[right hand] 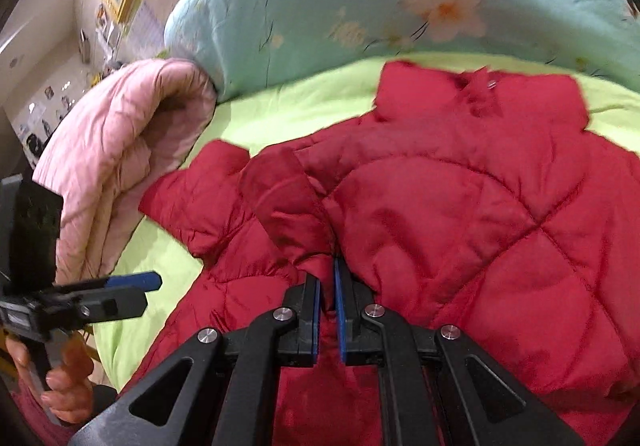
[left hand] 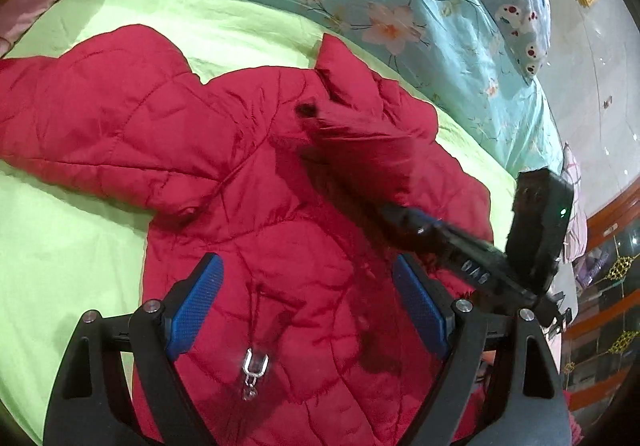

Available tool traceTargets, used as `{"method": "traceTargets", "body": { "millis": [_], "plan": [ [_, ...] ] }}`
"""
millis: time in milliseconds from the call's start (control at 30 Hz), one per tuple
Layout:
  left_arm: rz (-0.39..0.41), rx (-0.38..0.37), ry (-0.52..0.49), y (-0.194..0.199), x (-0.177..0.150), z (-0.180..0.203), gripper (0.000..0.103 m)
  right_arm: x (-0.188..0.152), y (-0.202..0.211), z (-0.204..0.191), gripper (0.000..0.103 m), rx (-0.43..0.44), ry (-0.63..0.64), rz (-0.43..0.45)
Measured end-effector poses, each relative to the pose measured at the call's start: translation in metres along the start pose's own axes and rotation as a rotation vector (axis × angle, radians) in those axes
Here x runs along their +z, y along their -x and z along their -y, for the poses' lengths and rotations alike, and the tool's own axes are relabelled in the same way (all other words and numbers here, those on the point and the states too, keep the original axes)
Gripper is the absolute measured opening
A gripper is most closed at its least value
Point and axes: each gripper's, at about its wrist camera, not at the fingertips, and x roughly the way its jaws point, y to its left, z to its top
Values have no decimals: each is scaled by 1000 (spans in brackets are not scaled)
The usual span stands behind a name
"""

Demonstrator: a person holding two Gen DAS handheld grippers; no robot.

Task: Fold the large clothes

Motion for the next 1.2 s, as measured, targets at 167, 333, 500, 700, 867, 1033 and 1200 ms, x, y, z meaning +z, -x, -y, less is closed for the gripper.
{"method": "traceTargets", "body": {
  "millis": [167, 333, 500, 700, 867, 1033, 1200],
  "plan": [
    [-26, 4, 30, -12, 4, -13, 87, -7, -26, -13, 13, 16, 29, -53],
    [-46, -8, 40, -25, 11, -16, 87, -15, -33, -20, 52, 0, 62, -110],
    [-86, -17, 37, -49, 18, -9, 87, -22, -12, -30, 58, -31, 114, -91],
    [-108, -46, 31, -73, 27, -2, 87, -38, 31, -7, 58, -61, 72, -71],
    [-81, -48, 1, -78, 33, 5, 17, -47, 86, 28, 58, -124, -17, 12],
    [14, 71, -119, -50, 38, 8, 13, -40, 139, 79, 58, -252, -168, 138],
    [-39, 134, -180, -63, 34, -4, 13, -18, 149, 113, 60, -333, -213, 147]
  ]
}}
